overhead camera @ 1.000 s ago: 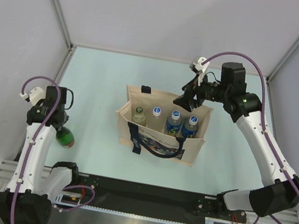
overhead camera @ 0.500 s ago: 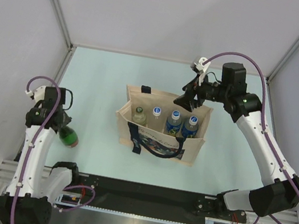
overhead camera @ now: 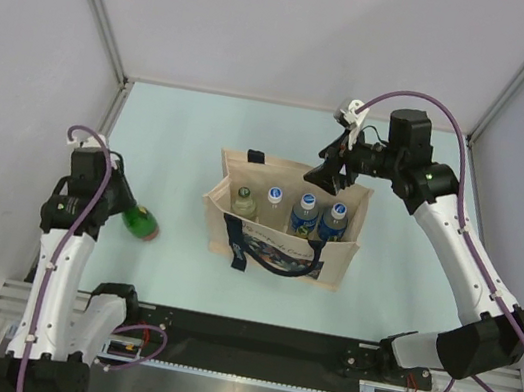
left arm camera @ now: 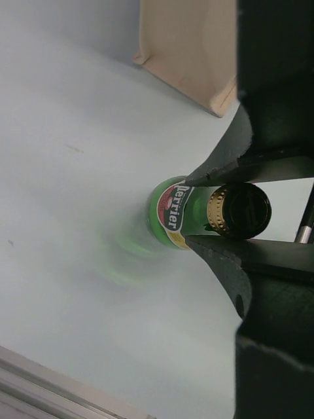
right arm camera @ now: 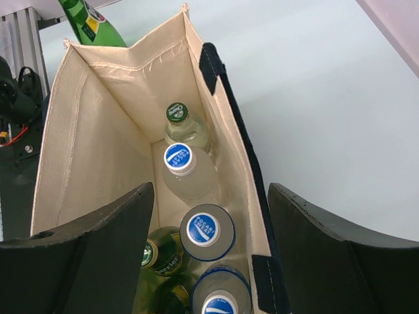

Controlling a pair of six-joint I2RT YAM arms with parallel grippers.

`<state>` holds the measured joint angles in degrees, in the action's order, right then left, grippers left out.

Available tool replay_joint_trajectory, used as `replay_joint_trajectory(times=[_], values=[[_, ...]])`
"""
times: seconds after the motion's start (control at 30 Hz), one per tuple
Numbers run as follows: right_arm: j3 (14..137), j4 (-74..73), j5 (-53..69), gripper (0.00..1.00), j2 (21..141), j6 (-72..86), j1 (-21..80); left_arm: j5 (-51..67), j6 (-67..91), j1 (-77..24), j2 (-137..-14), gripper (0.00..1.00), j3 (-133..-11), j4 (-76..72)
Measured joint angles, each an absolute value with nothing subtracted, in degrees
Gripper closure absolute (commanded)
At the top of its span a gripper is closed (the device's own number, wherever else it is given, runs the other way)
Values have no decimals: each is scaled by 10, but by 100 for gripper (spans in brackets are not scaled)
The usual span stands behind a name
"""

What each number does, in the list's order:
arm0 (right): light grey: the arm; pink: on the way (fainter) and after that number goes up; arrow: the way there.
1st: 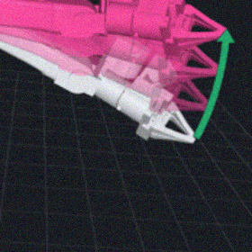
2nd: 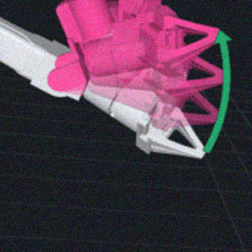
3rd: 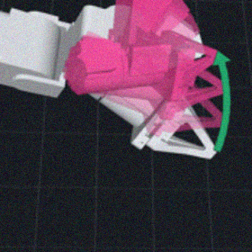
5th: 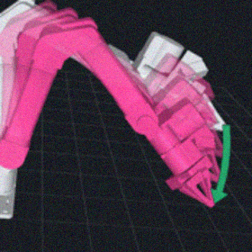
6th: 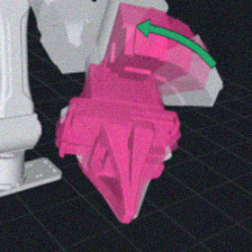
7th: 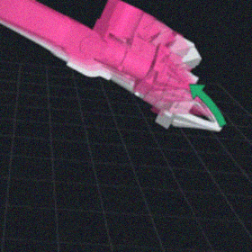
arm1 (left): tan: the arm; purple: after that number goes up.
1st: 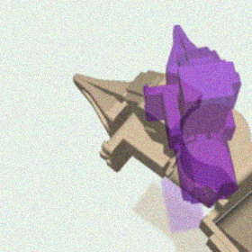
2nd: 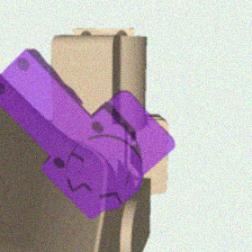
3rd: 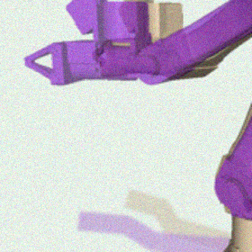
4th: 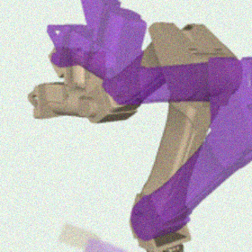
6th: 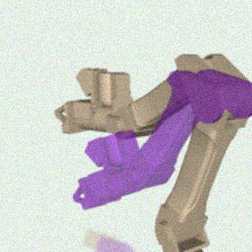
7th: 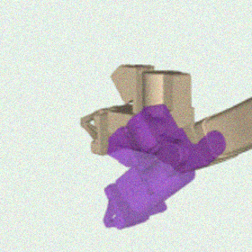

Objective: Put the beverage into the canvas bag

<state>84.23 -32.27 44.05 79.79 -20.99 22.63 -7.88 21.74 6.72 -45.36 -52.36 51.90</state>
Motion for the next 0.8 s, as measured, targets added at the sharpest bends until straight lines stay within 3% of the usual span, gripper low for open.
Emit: replay_joint_trajectory(times=[0.37, 0.8], values=[[842, -323, 442, 24, 798, -210, 226, -5, 79, -39, -446, 100, -607, 479], [842, -323, 443, 24, 798, -209, 222, -18, 53, -216, -544, 100, -791, 473]])
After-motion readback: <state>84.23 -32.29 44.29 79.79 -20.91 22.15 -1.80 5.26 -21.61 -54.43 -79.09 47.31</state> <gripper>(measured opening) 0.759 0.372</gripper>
